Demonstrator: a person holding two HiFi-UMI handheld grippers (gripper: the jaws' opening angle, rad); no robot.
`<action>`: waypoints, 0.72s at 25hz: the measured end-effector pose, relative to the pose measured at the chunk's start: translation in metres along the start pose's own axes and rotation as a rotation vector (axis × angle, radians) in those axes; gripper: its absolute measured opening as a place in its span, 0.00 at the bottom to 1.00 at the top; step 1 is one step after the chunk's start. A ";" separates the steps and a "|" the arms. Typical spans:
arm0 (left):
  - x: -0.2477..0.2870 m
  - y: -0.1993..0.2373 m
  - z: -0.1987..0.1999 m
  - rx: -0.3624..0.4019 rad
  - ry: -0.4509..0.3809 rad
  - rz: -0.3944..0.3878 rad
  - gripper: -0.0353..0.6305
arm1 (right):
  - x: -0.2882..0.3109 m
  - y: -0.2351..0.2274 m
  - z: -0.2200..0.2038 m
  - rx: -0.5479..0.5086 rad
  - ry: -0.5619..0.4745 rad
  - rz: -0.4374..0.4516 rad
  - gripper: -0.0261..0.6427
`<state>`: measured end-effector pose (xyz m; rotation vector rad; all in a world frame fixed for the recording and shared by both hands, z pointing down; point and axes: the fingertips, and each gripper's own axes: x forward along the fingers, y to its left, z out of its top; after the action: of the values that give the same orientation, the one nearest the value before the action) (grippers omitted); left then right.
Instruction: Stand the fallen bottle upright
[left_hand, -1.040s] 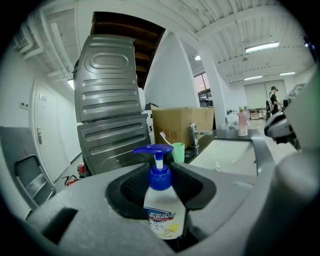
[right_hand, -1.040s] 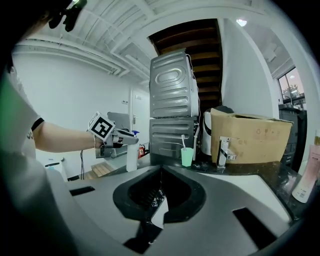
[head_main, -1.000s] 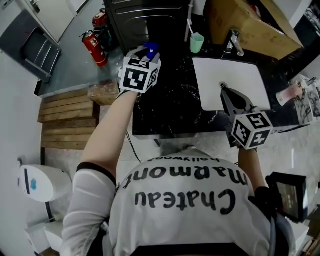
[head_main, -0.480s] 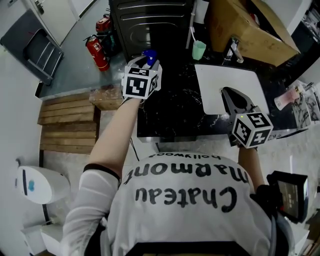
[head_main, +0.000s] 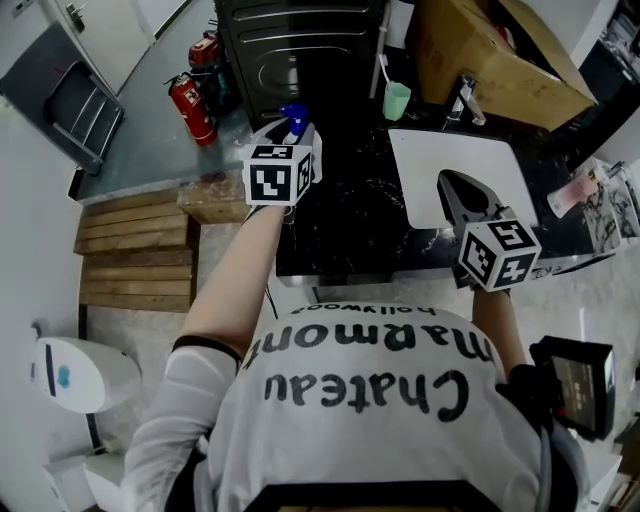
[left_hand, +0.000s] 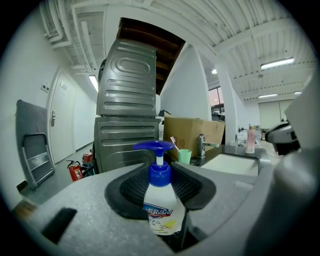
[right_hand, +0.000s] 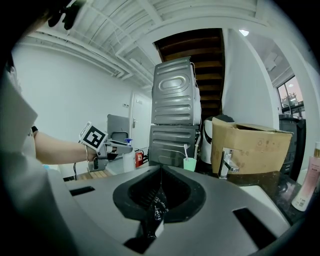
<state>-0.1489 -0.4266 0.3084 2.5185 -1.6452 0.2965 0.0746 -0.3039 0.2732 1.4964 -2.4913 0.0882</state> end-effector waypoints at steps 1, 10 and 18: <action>-0.005 -0.001 0.001 -0.009 -0.007 0.001 0.26 | -0.003 0.004 0.001 -0.001 -0.001 -0.002 0.06; -0.002 0.000 0.001 -0.018 -0.027 0.003 0.26 | -0.011 0.001 -0.005 0.029 -0.011 -0.018 0.06; 0.004 -0.001 0.001 0.007 -0.036 -0.022 0.26 | -0.019 -0.008 -0.017 0.056 0.000 -0.035 0.06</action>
<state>-0.1465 -0.4294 0.3083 2.5599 -1.6299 0.2567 0.0926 -0.2881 0.2849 1.5610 -2.4815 0.1533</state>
